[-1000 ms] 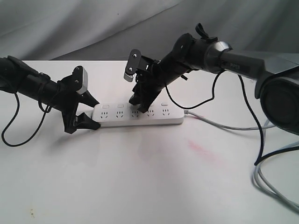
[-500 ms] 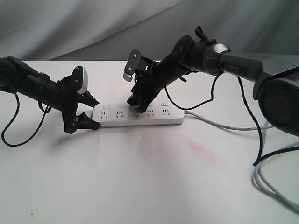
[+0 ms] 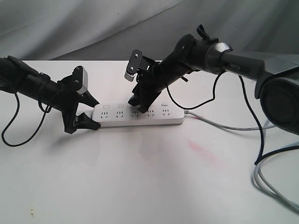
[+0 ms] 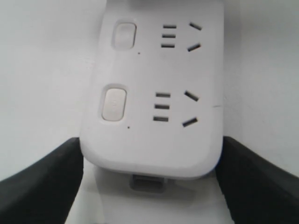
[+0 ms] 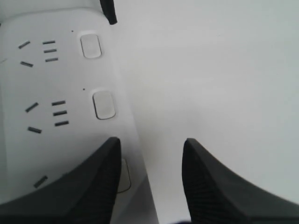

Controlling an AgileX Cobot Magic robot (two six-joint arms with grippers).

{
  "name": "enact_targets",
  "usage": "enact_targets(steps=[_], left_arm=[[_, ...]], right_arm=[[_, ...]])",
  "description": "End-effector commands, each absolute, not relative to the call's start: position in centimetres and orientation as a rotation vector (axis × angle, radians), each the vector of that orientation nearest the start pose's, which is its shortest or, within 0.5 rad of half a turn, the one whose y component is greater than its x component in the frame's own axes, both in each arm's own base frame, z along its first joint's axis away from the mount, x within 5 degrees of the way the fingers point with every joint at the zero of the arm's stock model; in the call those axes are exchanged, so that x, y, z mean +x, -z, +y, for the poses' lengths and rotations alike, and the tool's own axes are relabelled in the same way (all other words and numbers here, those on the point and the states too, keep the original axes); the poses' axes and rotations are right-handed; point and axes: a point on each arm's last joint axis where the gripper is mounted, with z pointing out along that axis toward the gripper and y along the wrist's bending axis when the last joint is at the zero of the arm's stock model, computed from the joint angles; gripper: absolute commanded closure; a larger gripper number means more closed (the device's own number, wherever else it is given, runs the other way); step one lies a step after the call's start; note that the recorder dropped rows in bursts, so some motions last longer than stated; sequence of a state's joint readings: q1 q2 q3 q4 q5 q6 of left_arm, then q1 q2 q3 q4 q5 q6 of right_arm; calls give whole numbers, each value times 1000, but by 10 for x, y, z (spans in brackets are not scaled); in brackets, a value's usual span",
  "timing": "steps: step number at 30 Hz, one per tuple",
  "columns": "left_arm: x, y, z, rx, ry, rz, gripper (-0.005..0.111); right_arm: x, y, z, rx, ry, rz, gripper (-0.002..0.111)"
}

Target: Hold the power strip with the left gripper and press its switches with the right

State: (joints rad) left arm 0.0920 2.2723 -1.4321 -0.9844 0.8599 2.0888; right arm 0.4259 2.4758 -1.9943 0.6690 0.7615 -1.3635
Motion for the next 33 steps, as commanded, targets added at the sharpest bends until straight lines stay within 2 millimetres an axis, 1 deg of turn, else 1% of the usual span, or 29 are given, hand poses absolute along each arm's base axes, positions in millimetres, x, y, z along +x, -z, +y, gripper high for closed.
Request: enact_targets(steps=[1, 13, 19, 24, 33], left_arm=[[431, -91, -18, 1506, 470, 1962, 40], [431, -91, -18, 1506, 470, 1962, 40], [431, -91, -18, 1506, 470, 1962, 40], [431, -91, -18, 1506, 470, 1962, 40], [431, -91, -18, 1506, 470, 1962, 40]], right_arm=[[465, -113, 244, -1659, -392, 1947, 68], [466, -113, 244, -1656, -389, 1946, 68], [465, -101, 244, -1671, -407, 1967, 68], [464, -98, 243, -1680, -409, 1972, 68], [461, -84, 242, -1699, -426, 2005, 68]])
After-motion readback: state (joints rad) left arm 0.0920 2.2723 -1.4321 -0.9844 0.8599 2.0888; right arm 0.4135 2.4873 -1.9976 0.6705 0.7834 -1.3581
